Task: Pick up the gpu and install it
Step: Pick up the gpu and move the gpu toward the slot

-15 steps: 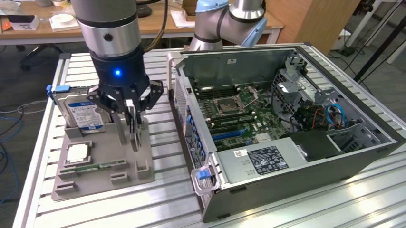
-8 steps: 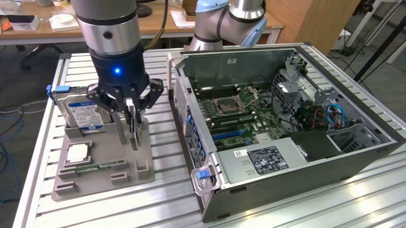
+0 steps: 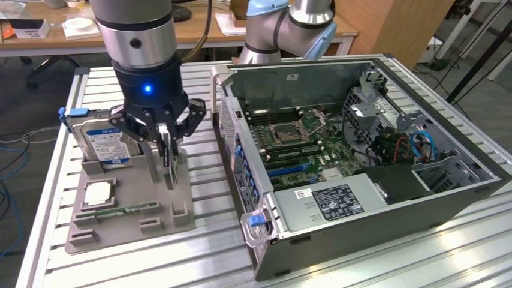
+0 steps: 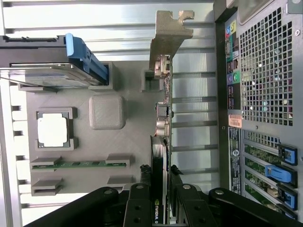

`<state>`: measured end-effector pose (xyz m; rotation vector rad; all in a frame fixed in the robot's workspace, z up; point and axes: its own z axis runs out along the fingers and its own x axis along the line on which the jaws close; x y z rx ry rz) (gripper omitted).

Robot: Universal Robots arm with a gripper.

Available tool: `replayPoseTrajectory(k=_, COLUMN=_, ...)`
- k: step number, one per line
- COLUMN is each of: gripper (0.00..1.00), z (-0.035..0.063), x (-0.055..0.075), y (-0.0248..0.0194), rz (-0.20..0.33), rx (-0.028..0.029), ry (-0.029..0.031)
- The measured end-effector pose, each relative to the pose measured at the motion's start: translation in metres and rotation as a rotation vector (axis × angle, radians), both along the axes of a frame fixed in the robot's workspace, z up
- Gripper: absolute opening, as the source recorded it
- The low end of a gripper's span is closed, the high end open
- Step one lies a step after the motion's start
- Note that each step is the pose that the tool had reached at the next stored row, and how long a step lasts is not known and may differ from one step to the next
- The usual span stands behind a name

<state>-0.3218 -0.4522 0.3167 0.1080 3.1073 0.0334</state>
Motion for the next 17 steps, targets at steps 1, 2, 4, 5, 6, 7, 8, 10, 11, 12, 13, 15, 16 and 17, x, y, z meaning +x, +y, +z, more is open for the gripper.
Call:
replayPoseTrajectory(k=1, gripper=0.26, z=0.0005, x=0.0, y=0.0, rz=0.0, rx=0.0, ry=0.0001)
replayPoseTrajectory(k=2, gripper=0.26, z=0.001, x=0.0, y=0.0, rz=0.0, rx=0.0001, ry=-0.0001)
replayPoseTrajectory(k=4, gripper=0.26, z=0.0022, x=0.0, y=0.0, rz=0.0, rx=0.0001, ry=-0.0002)
replayPoseTrajectory(k=5, gripper=0.26, z=0.0028, x=0.0, y=0.0, rz=0.0, rx=0.0002, ry=-0.0003)
replayPoseTrajectory(k=6, gripper=0.26, z=0.0035, x=0.0, y=0.0, rz=0.0, rx=0.0002, ry=-0.0002)
replayPoseTrajectory(k=7, gripper=0.26, z=0.0041, x=0.0, y=0.0, rz=0.0, rx=0.0002, ry=-0.0003)
replayPoseTrajectory(k=8, gripper=0.26, z=0.005, x=0.0, y=0.0, rz=0.0, rx=0.0002, ry=-0.0002)
replayPoseTrajectory(k=10, gripper=0.26, z=0.0068, x=0.0, y=0.0, rz=0.0, rx=0.0001, ry=-0.0002)
replayPoseTrajectory(k=11, gripper=0.26, z=0.0078, x=0.0, y=0.0, rz=0.001, rx=0.0001, ry=-0.0002)
replayPoseTrajectory(k=12, gripper=0.26, z=0.0088, x=0.0, y=0.0, rz=0.001, rx=0.0002, ry=-0.0003)
replayPoseTrajectory(k=13, gripper=0.26, z=0.0099, x=0.0, y=0.0, rz=0.001, rx=0.0002, ry=-0.0003)
replayPoseTrajectory(k=15, gripper=0.26, z=0.0125, x=0.0, y=0.0, rz=0.001, rx=0.0001, ry=-0.0002)
replayPoseTrajectory(k=16, gripper=0.26, z=0.0138, x=0.0, y=0.0, rz=0.001, rx=0.0002, ry=-0.0002)
replayPoseTrajectory(k=17, gripper=0.26, z=0.0152, x=0.0, y=0.0, rz=0.001, rx=0.0002, ry=-0.0002)
